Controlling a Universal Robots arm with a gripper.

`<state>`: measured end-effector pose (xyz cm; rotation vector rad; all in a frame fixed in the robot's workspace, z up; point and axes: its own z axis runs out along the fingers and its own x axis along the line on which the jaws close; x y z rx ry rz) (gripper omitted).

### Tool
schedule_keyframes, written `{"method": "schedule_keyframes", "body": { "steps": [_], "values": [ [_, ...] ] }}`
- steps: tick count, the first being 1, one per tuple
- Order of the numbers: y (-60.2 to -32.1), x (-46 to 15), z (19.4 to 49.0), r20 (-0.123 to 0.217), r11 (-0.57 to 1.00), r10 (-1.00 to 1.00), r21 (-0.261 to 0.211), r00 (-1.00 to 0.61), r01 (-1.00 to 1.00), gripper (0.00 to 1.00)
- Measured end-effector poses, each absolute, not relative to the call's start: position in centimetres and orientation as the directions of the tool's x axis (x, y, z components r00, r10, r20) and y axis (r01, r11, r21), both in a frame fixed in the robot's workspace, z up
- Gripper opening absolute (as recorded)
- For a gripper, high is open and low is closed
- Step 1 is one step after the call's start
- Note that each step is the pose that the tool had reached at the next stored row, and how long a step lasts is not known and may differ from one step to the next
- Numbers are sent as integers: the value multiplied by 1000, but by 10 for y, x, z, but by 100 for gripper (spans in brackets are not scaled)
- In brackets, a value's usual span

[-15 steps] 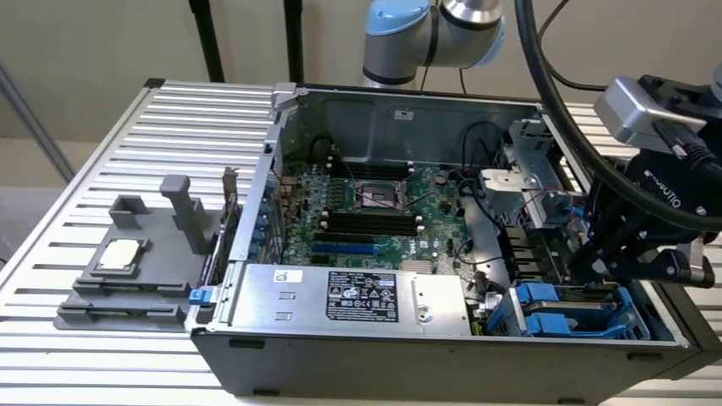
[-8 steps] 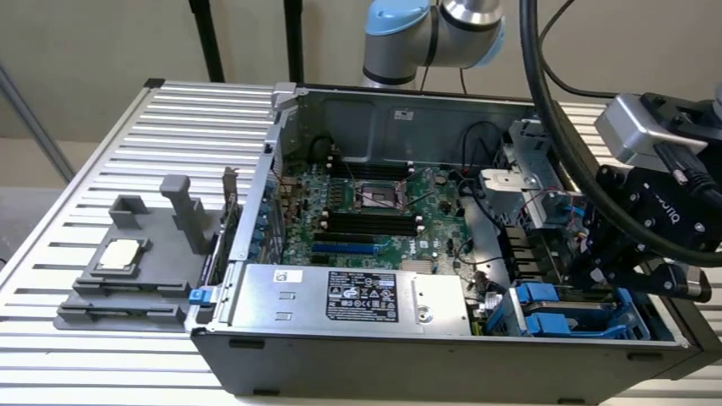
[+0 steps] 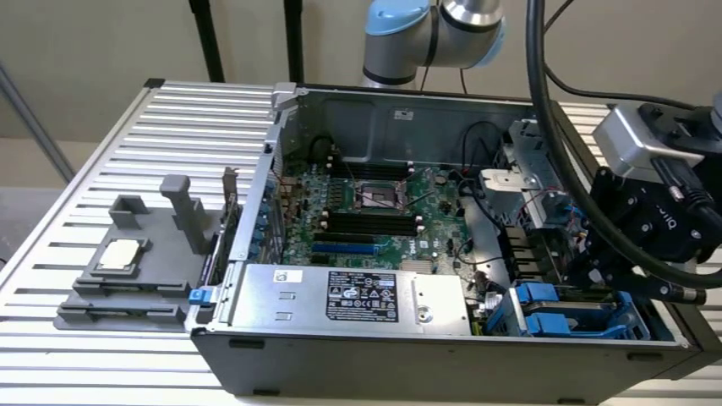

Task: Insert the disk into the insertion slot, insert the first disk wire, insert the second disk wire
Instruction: 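Insert the second disk wire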

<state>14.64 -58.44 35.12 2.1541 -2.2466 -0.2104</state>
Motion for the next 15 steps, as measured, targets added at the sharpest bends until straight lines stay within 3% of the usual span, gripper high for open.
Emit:
{"method": "schedule_keyframes", "body": {
  "steps": [15],
  "values": [
    [-588, 146, 345, -86, 23, -996, 109, -32, -994, 16]
  ]
}}
